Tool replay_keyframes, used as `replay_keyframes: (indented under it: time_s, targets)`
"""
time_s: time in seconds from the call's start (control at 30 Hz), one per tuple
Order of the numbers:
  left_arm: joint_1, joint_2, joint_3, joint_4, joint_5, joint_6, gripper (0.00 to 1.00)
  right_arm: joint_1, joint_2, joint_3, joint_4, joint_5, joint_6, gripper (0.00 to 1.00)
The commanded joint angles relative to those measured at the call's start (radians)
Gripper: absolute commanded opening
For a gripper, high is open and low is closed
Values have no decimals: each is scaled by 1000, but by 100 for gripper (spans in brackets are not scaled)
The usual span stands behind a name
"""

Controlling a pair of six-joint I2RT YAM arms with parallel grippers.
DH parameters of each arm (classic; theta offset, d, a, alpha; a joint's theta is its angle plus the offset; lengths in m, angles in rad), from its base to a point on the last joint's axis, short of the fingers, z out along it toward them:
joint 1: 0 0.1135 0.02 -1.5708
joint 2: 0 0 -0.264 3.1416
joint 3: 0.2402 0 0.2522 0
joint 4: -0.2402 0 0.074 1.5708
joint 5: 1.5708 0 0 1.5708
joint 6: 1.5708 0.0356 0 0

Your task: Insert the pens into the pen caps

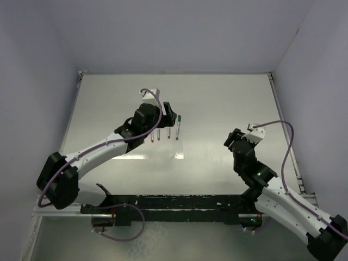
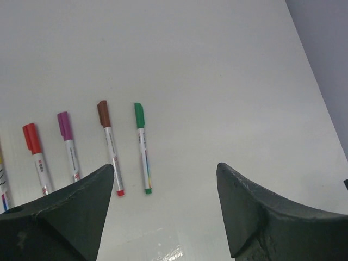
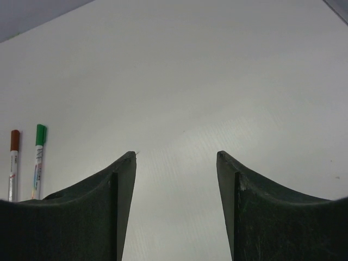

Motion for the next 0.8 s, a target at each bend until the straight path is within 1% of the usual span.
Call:
replay_keyframes:
  time_s: [0.0, 0.1, 0.2, 0.37, 0.43, 0.63, 0.77]
  targets:
    - [4, -132, -96, -33, -93, 48, 79, 0, -75, 12, 14, 56, -8, 63]
    - [3, -224, -152, -108, -171, 44, 80, 0, -99, 3, 13, 54, -7, 63]
    - [4, -330, -207, -185, -251, 24, 84, 0, -107, 8, -1, 60, -6, 63]
    - [3, -493, -255, -388, -405, -60, 90, -1, -111, 25, -61, 107, 49, 63]
    - [3, -572, -271, -445, -453, -93, 92, -1, -119, 28, -93, 141, 84, 64]
    - [3, -742, -316, -565, -554, -173, 92, 0, -168, 23, -201, 230, 204, 64]
    - [4, -789, -339, -589, -579, -190, 92, 0, -196, 8, -195, 231, 206, 64]
